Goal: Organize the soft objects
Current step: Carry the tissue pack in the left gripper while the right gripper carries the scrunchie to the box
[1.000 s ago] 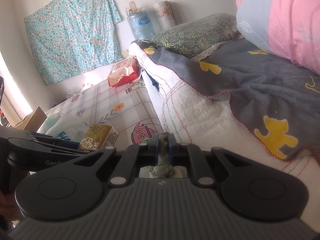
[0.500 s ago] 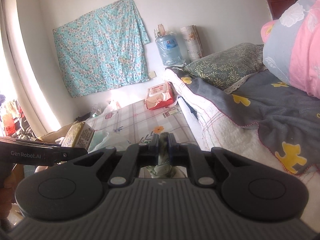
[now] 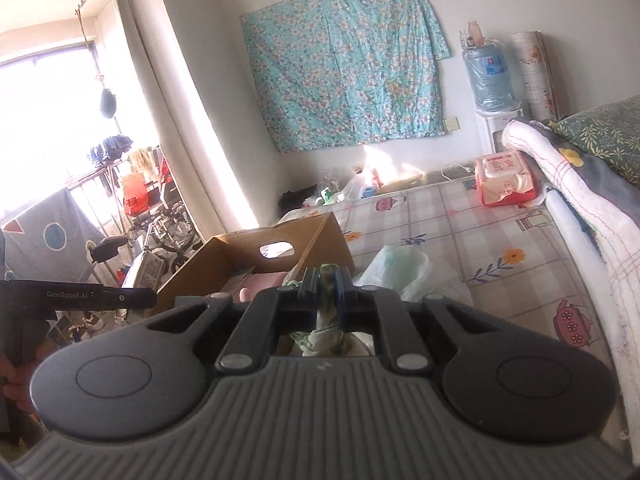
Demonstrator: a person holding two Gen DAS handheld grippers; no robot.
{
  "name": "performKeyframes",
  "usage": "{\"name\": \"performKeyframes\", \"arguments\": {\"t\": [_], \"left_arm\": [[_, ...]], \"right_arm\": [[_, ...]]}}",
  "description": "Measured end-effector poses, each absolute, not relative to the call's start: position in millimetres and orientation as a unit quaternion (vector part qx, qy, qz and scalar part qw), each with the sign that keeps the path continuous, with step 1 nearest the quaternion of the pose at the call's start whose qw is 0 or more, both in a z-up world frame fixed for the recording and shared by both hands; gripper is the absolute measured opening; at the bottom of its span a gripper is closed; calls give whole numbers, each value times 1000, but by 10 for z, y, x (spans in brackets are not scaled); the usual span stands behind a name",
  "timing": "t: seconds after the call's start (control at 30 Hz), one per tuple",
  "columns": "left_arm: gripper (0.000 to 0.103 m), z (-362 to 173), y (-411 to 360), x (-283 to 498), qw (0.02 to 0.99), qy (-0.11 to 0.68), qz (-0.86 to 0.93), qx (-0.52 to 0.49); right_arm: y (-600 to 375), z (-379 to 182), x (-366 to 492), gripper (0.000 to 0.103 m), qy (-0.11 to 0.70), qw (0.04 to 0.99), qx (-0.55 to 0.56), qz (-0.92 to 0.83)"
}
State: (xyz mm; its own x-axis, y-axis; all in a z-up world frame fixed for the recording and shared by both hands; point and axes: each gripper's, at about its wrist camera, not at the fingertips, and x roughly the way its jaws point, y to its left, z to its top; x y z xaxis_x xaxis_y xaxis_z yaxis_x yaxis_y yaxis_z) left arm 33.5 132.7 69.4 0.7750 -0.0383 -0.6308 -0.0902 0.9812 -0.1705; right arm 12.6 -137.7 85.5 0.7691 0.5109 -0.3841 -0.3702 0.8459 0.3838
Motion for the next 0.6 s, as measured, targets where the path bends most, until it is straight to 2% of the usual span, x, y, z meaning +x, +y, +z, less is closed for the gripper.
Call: {"name": "performKeyframes", "arguments": {"t": [0.3, 0.6], "left_arm": [[54, 410, 1971, 194, 926, 343, 51, -149], [54, 274, 2378, 109, 920, 342, 68, -180]], "right_arm": [[-258, 1030, 383, 8, 306, 875, 119, 355], [724, 814, 617, 8, 448, 789, 62, 417]]}}
